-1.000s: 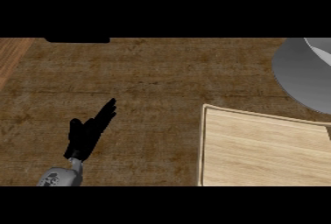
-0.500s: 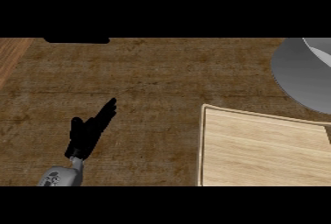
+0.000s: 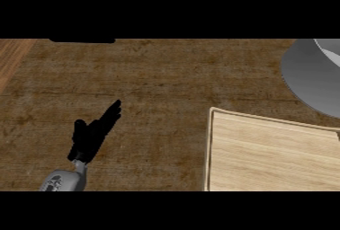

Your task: Pick the lemon from the tray and place it in the pot

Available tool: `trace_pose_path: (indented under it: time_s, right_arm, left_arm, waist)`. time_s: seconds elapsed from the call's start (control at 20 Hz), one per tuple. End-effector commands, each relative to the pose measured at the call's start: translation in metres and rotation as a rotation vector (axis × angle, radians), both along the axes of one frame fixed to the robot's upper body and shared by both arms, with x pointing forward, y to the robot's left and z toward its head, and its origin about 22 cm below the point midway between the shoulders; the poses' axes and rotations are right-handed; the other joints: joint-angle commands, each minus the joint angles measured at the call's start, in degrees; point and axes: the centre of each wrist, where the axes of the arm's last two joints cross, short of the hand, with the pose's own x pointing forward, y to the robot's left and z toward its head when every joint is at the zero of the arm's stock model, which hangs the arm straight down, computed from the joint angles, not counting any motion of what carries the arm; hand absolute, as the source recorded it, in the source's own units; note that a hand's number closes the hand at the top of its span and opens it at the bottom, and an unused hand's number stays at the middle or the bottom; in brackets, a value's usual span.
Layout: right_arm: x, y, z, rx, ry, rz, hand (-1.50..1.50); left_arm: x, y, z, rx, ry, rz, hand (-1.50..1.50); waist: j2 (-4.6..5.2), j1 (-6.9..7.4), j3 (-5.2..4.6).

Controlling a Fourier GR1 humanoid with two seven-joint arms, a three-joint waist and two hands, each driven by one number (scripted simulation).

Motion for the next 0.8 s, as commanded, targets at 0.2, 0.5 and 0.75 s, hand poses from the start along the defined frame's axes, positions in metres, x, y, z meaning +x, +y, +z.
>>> trace_pose_path:
  time_s: [0.2,0.5,0.75]
  right_arm:
    - [0.061,0.053,-0.003,-0.107,0.123,0.022,1.5]
    - [0.075,0.07,-0.006,-0.435,0.302,-0.074,1.5]
    - [0.082,0.078,-0.024,-0.412,0.529,-0.103,1.5]
  left_arm:
    - [0.007,0.001,-0.001,0.014,0.006,-0.01,0.0]
    - [0.01,-0.012,-0.002,0.012,0.005,-0.035,0.0]
    - [0.009,-0.022,0.009,-0.015,-0.014,-0.048,0.0]
  waist:
    - [0.59,0.94,0.01]
    - [1.23,2.22,-0.05]
    - [1.14,2.62,0.04]
